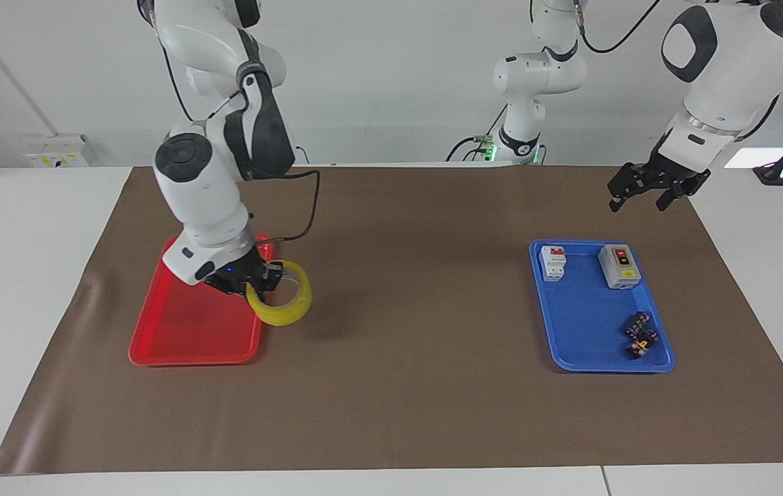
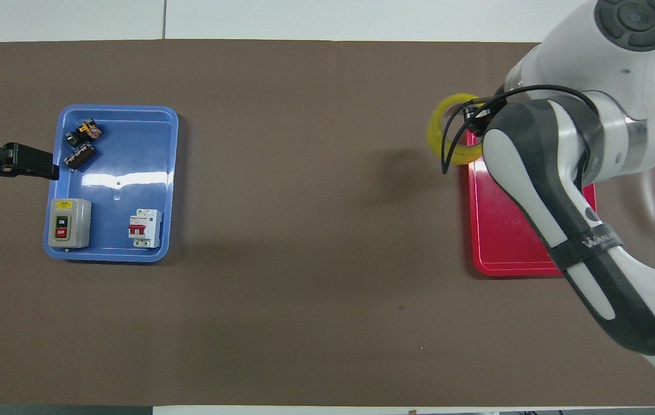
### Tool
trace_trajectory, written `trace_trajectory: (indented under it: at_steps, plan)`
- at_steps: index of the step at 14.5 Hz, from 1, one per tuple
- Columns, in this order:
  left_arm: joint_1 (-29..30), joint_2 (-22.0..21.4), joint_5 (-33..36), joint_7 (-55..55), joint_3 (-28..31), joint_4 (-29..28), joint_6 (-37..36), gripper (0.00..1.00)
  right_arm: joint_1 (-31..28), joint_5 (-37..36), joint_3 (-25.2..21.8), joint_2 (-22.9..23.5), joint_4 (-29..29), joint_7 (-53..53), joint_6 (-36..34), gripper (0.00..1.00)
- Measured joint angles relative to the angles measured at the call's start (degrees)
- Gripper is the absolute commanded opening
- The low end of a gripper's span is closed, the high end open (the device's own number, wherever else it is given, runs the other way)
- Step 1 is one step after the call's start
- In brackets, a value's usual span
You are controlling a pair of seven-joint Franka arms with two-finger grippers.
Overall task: Place and move tape with both arms
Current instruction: 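Carry the yellow tape with the right gripper into the red tray, then open the right gripper and withdraw it from the red tray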
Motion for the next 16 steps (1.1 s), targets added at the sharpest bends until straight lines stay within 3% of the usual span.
trace_trajectory:
  at_steps: [4,10,16]
  plan:
    - [0.1,0.0,0.0,0.0,0.0,0.0,0.0,1.0,-6.7,0.0,0.0,-1.6,-3.9,-9.4,-1.5,0.0]
    - [0.3,0.0,0.0,0.0,0.3,0.0,0.0,1.0,-13.4,0.0,0.0,-6.9,-24.7,-21.8,15.9,0.0]
    - [0.3,0.0,0.0,0.0,0.3,0.0,0.0,1.0,-13.6,0.0,0.4,-9.2,-32.8,-22.6,24.2,0.0]
